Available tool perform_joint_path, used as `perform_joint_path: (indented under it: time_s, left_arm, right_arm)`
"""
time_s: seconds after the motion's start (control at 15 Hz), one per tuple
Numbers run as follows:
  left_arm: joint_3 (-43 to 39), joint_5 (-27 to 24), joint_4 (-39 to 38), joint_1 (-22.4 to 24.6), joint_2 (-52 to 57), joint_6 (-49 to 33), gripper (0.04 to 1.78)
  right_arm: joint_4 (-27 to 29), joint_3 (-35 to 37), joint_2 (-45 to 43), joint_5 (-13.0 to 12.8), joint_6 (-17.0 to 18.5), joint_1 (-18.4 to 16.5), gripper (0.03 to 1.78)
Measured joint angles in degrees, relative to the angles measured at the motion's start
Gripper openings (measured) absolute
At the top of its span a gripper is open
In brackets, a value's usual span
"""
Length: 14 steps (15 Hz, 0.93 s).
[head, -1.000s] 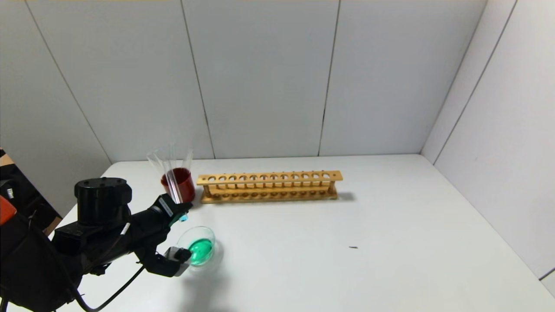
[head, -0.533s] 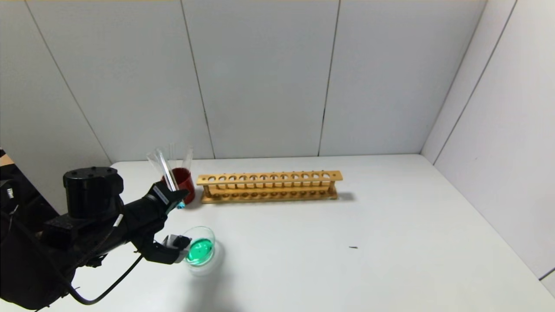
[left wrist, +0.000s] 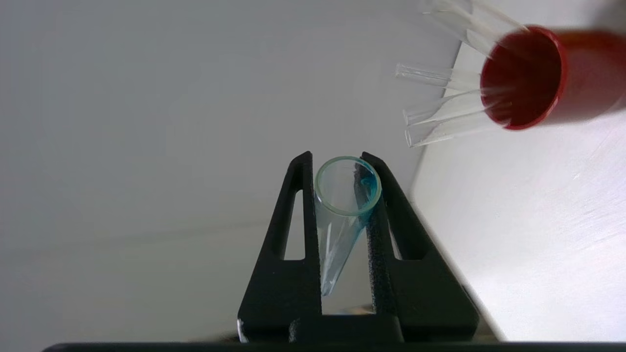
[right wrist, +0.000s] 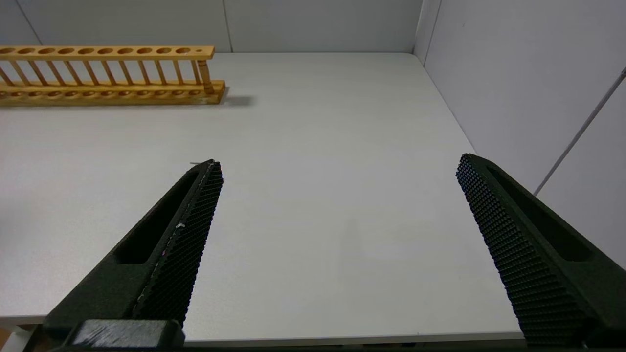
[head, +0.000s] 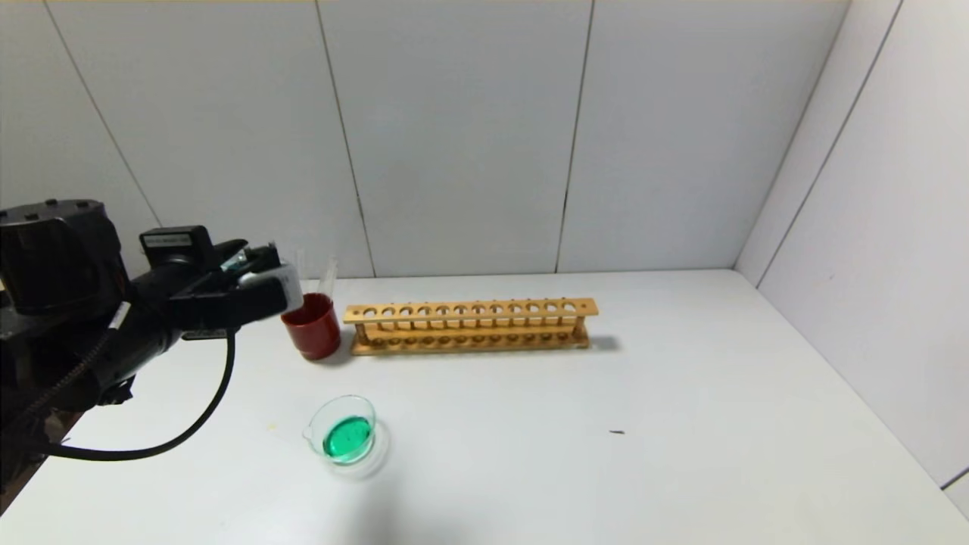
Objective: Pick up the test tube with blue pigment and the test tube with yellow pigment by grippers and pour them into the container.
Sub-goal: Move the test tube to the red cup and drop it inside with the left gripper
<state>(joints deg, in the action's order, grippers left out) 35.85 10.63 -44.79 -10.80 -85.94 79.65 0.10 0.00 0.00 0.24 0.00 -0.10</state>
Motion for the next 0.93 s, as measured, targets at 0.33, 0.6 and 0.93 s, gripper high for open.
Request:
perform_joint_path:
  time_s: [0.33, 0.6, 0.93]
  left_arm:
    - [6.60, 1.63, 8.19, 0.39, 1.71, -29.73, 0.32]
    - [11.91, 0.48, 8.74, -0.60, -2.12, -45.62, 0.32]
    - [17.75, -3.52, 8.22, -0.77, -7.79, -57.25, 0.32]
  right_arm:
    - [0.00, 0.00, 0.00, 0.00, 0.00, 0.00, 1.75]
    - [0.00, 0.00, 0.00, 0.00, 0.00, 0.00, 1.75]
    - [0.00, 0.00, 0.00, 0.00, 0.02, 0.00, 1.75]
